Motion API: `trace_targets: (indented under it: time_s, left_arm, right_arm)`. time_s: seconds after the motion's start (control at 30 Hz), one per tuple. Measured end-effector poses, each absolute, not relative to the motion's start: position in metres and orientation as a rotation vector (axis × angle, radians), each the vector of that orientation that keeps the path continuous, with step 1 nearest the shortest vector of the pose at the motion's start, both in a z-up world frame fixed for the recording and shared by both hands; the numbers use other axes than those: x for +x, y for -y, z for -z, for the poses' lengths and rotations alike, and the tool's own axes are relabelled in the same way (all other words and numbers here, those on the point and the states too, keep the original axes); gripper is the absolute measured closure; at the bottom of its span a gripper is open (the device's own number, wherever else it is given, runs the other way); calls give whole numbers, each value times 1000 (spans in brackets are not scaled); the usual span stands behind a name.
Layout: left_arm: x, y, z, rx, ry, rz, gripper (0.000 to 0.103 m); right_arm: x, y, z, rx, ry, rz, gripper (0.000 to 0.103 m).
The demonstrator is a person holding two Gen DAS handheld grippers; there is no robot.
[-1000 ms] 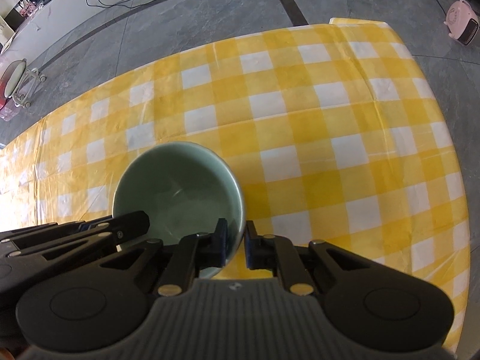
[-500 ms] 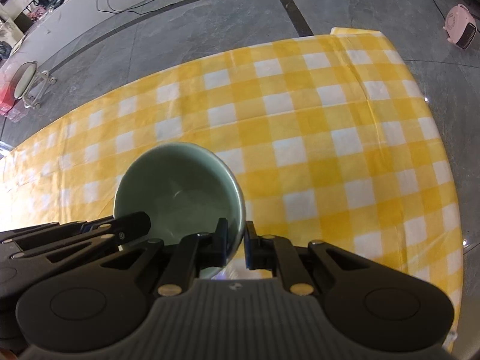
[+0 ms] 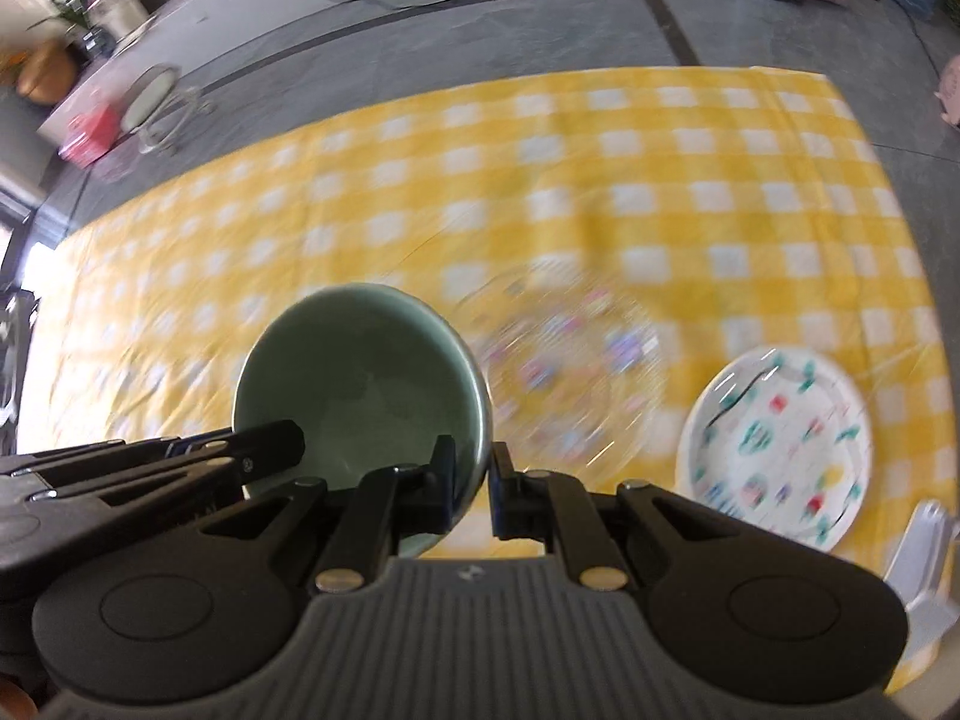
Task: Organize plates and bowls
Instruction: 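Lift the green bowl and carry it over the stacked steel bowls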
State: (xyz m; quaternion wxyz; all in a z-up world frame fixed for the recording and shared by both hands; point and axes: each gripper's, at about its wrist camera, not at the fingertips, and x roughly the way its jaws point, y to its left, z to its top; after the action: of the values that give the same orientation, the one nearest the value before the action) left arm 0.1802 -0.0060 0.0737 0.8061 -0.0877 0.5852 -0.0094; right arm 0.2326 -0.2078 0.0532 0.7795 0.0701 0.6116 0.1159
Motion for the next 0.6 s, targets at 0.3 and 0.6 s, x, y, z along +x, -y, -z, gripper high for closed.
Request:
trace_targets:
  time_s: [0.3, 0.6]
  left_arm:
    - [102, -58, -83, -241, -1276, -79, 94]
    - [74, -98, -49, -316, -1310, -103, 94]
  right_arm:
    - [157, 131, -64, 78, -1369, -395, 95]
    - [124, 94, -27, 91, -1432, -436, 94]
